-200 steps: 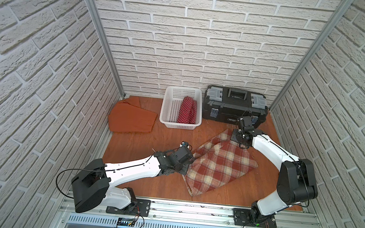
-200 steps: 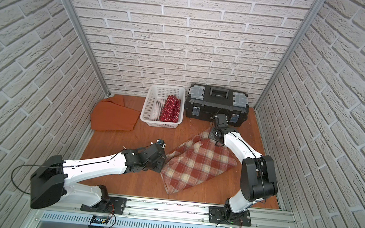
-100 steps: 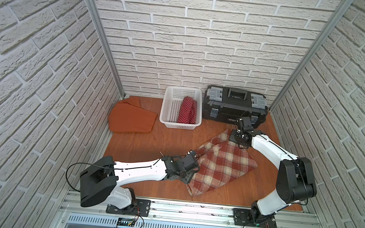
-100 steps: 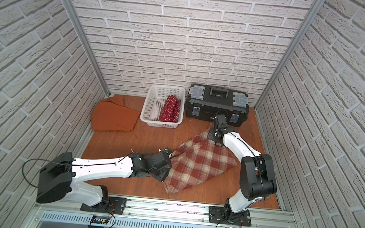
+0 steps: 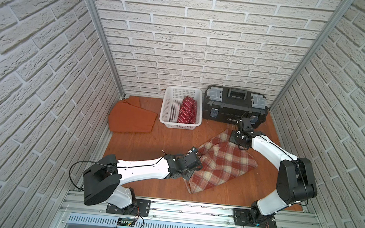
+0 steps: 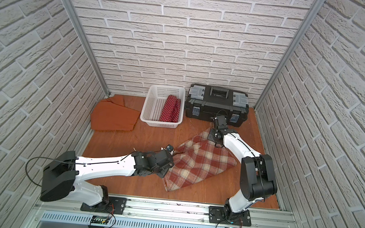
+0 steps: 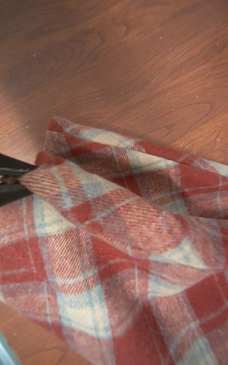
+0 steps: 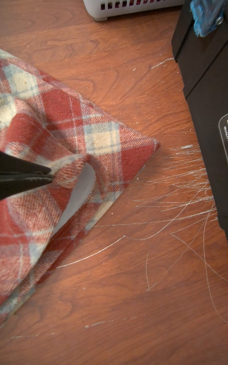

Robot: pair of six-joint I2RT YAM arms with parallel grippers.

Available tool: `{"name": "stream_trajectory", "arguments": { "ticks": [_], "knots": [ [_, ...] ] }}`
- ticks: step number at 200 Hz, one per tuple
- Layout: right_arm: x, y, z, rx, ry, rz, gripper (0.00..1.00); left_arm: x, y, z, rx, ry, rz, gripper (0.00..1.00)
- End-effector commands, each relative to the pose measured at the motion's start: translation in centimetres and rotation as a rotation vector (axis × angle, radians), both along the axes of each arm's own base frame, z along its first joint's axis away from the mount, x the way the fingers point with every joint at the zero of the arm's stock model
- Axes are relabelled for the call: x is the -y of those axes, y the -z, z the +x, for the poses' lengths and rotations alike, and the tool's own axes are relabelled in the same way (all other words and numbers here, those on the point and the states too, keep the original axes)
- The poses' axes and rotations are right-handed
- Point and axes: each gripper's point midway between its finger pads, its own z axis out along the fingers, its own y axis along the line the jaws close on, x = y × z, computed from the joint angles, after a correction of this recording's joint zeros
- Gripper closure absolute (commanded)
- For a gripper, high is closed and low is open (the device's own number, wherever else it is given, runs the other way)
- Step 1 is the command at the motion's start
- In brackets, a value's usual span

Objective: Roll up the skirts
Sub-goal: Fold the skirt at the center of the board.

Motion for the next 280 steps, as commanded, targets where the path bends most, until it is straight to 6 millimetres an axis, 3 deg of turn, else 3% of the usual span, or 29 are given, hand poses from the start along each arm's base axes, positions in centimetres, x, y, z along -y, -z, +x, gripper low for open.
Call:
{"name": "stream_trajectory", "arguments": {
  "ticks": [1, 32, 54, 119, 162, 187, 212, 247, 280],
  "knots": [
    [0.2, -2.3, -0.1, 0.077, 0.013, 0.000, 0.98, 0.1, -1.9, -0.5, 0.032, -0.010, -0.046, 1.00],
    [0.4, -4.6, 0.2, 0.163, 0.024, 0.004, 0.98, -0.9, -1.9, -1.0, 0.034, -0.030, -0.058, 1.00],
    [0.2, -5.0, 1.3, 0.172, 0.019, 0.004, 0.98, -1.8, -1.7, -0.6, 0.059, -0.059, -0.057, 1.00],
    [-1.5, -0.7, 6.9, 0.070, -0.031, 0.013, 0.96, -3.9, 1.0, 2.3, 0.050, -0.140, -0.062, 1.00],
    [-2.3, 0.9, 9.2, 0.065, -0.054, 0.028, 0.96, -4.5, 0.7, 3.9, 0.073, -0.171, -0.091, 1.00],
    [-2.2, 1.9, 9.5, 0.067, -0.052, 0.023, 0.97, -5.1, 0.4, 5.1, 0.093, -0.210, -0.116, 1.00],
    [-2.0, 1.8, 9.3, 0.093, -0.045, 0.023, 0.98, -4.7, -2.0, 5.6, 0.128, -0.192, -0.152, 1.00],
    [-1.8, -0.2, 7.9, 0.135, -0.026, 0.042, 0.98, -3.0, -5.0, 4.4, 0.123, -0.125, -0.247, 1.00],
    [-1.1, -3.0, 5.7, 0.191, 0.008, 0.057, 0.98, -1.7, -5.4, 2.5, 0.104, -0.063, -0.249, 1.00]
  ]
}}
